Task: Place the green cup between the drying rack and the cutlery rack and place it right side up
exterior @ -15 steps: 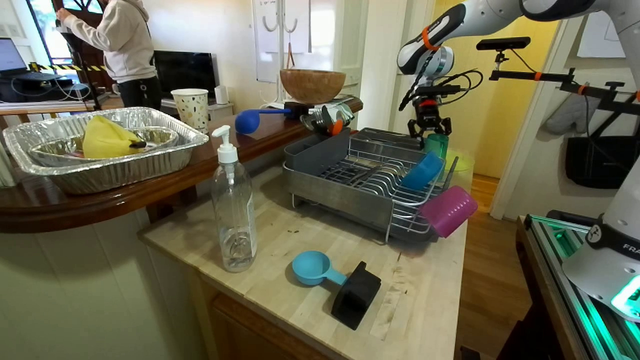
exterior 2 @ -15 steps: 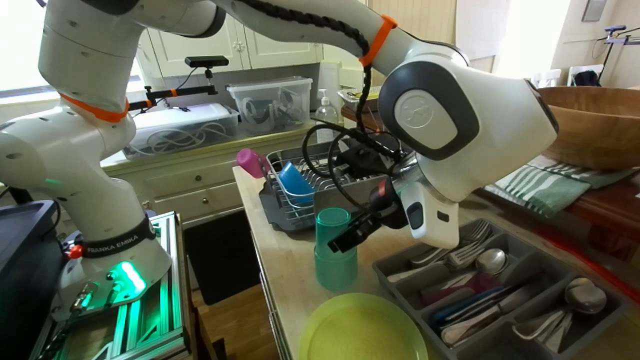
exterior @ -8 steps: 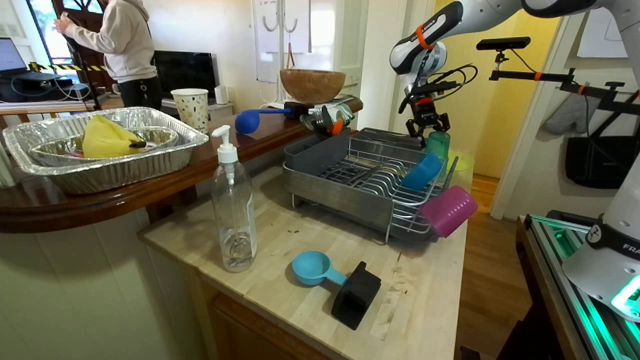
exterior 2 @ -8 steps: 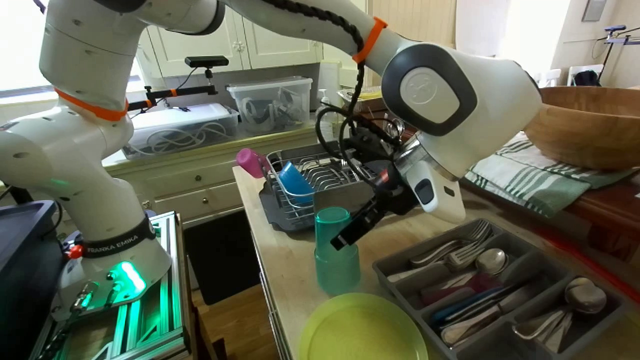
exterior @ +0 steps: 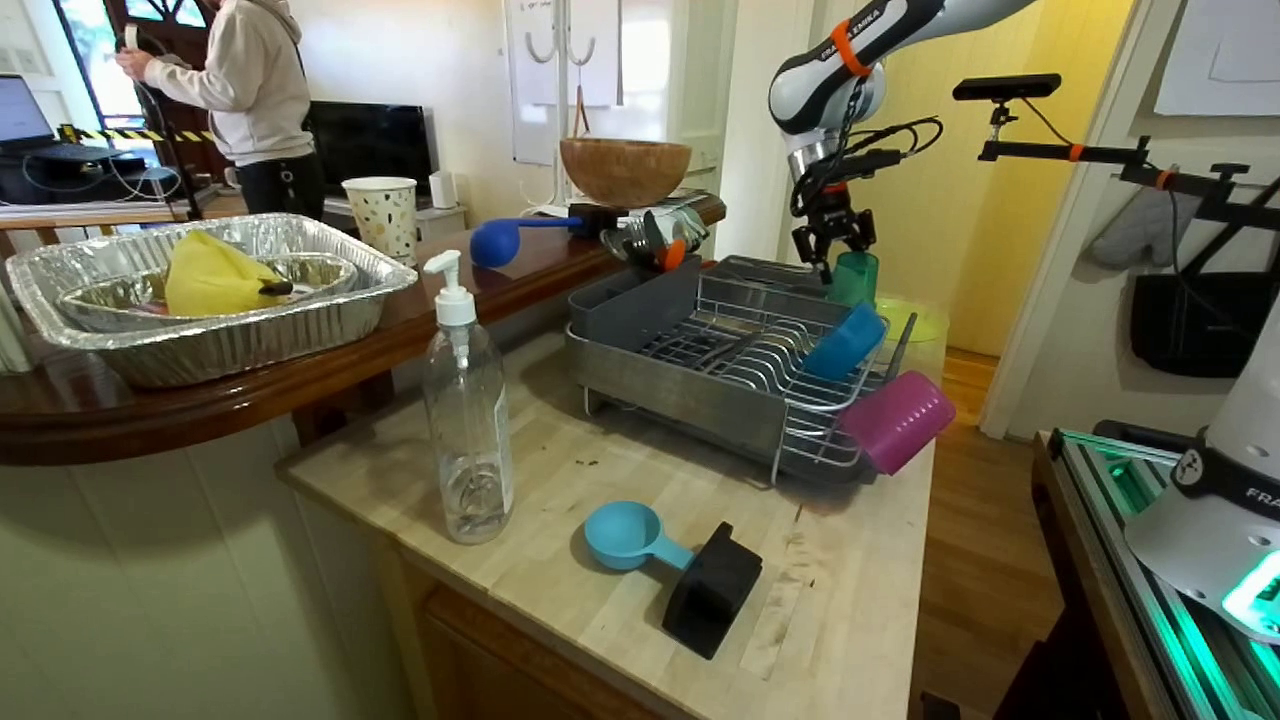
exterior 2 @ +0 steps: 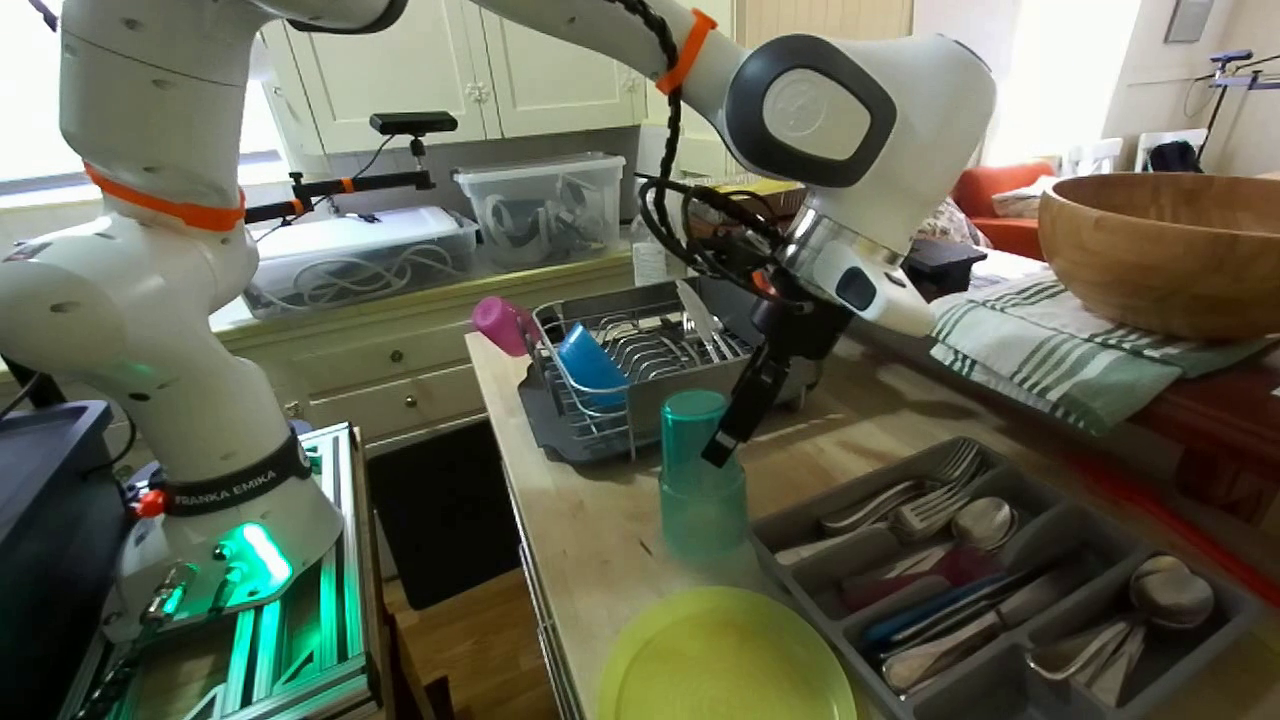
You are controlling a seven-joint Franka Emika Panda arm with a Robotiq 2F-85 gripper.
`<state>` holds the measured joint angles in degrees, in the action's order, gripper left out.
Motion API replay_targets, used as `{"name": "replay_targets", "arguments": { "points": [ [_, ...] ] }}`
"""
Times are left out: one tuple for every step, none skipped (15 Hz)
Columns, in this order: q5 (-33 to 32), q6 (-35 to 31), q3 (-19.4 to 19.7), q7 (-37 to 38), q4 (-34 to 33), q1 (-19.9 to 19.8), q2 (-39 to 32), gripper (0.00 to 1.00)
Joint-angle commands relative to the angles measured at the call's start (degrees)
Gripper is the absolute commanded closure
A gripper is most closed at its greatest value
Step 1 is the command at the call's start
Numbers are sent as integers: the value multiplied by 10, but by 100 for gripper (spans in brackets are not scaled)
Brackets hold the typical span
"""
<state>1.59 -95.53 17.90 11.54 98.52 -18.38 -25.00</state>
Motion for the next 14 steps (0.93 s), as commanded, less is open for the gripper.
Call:
{"name": "replay_targets", "arguments": {
  "points": [
    [-14, -59, -8, -17, 71, 9, 57, 53],
    [-16, -70, -9, -20, 84, 12, 69, 53],
    [-19, -84, -9, -22, 96, 15, 79, 53],
    [-25, -103, -10, -23, 110, 19, 91, 53],
    [-29, -121, -10, -23, 121, 21, 99, 53],
    [-33, -144, -11, -24, 135, 23, 110, 53],
    [-40, -175, -11, -23, 150, 26, 120, 53],
    [-48, -204, -12, -21, 166, 29, 130, 53],
    [-52, -233, -12, -21, 180, 31, 138, 53],
    [-56, -259, -13, -20, 194, 33, 146, 53],
    [-58, -280, -14, -21, 206, 34, 154, 53],
    [-58, -295, -15, -22, 217, 35, 160, 53],
    [-60, -310, -15, -22, 227, 35, 165, 53],
    [-58, -318, -16, -23, 235, 35, 171, 53]
  ]
}}
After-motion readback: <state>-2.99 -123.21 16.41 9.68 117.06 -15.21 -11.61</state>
